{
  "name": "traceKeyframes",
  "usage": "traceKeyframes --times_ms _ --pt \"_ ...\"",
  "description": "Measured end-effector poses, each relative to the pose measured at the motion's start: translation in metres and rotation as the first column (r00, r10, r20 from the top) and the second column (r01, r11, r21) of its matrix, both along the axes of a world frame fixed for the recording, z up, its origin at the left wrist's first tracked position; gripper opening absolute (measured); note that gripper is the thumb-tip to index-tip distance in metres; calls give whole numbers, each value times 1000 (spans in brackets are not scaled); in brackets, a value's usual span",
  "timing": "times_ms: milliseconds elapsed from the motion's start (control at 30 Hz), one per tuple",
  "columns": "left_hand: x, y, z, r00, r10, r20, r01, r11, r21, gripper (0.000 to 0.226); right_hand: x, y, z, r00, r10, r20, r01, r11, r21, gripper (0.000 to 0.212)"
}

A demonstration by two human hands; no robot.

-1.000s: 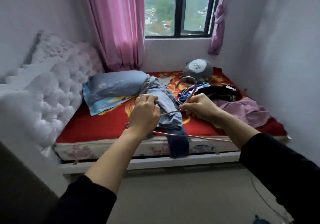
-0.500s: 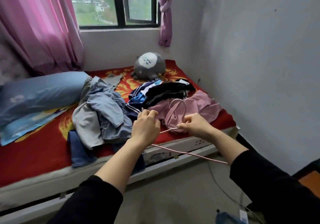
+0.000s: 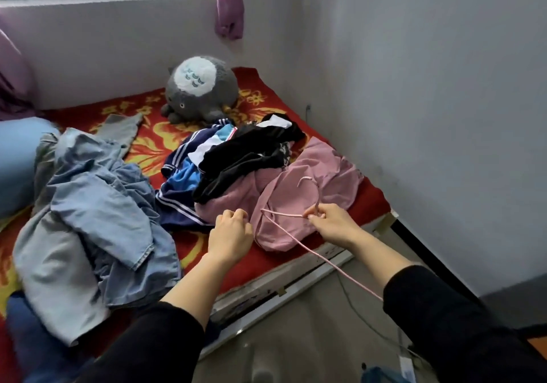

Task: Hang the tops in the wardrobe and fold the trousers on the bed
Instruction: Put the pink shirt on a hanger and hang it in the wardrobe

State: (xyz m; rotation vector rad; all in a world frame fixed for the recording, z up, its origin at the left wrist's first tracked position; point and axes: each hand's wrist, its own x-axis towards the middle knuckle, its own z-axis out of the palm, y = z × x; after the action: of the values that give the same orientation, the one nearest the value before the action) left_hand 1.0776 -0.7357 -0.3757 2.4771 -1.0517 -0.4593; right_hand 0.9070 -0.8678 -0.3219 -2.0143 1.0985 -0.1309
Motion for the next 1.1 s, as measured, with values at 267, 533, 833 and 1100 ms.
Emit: traceKeyframes --times_ms 267,533,833,1100 --pt "48 -117 -69 983 108 -146 -90 988 124 33 43 -151 -48 991 -133 -22 130 987 -95 28" --pt "77 -216 -140 902 325 -284 -270 938 217 35 98 -281 -116 990 -87 -111 79 994 -70 30" --pt "110 -236 -239 812 468 -348 -366 874 320 49 159 -293 -217 981 -11 -192 40 989 146 23" --pt "92 -239 -224 665 34 -746 -14 999 33 22 189 -244 -255 958 -67 -277 154 940 304 18"
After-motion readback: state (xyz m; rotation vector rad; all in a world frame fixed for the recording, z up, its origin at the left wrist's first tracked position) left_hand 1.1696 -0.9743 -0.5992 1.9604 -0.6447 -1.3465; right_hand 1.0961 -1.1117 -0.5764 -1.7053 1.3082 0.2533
